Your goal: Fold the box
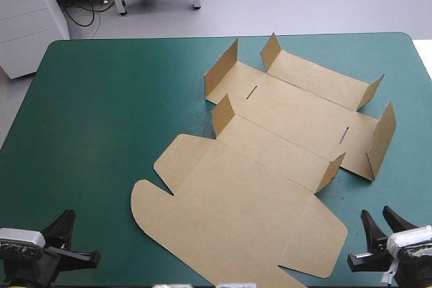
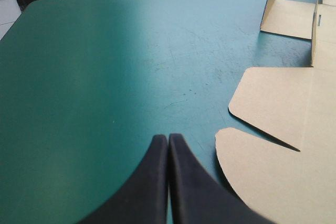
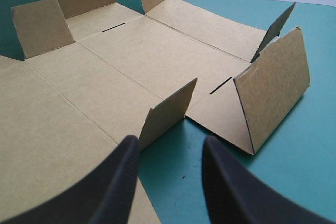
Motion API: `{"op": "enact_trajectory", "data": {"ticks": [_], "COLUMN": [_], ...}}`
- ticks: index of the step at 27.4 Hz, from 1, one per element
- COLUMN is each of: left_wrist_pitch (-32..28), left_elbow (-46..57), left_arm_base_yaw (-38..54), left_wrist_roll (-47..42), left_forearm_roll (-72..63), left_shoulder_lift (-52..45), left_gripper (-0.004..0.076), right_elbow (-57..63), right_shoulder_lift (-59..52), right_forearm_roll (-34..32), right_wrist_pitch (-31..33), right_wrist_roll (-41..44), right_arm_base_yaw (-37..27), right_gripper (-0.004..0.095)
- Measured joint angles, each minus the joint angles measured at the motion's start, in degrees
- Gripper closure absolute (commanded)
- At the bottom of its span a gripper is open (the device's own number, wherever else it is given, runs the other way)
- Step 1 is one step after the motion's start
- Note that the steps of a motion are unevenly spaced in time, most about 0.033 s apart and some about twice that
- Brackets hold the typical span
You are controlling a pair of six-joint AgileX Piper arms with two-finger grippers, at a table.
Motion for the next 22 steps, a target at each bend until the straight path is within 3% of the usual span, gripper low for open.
{"op": "enact_trajectory", "data": {"ticks": [3, 16, 22], "left_wrist_pitch": [0.0, 0.0, 0.0], "left_elbow": [0.0, 0.0, 0.0], "left_arm_base_yaw": [0.0, 0.0, 0.0], "left_wrist_roll": [0.0, 0.0, 0.0], "left_forearm_roll": [0.0, 0.0, 0.0], "left_shoulder_lift": [0.0, 0.0, 0.0], "left_gripper": [0.0756, 0.0756, 0.0756], "right_elbow": [0.0, -0.2, -7.6], "right_shoulder_lift": [0.0, 0.6, 13.3], "right_forearm_roll": [0.0, 0.0, -0.1], "right_wrist_pitch": [0.0, 0.6, 2.2], "right_wrist_roll": [0.0, 0.2, 10.7], "right_arm_base_yaw": [0.0, 0.0, 0.0], "right_gripper": [0.0251, 0.0249, 0.0250]}}
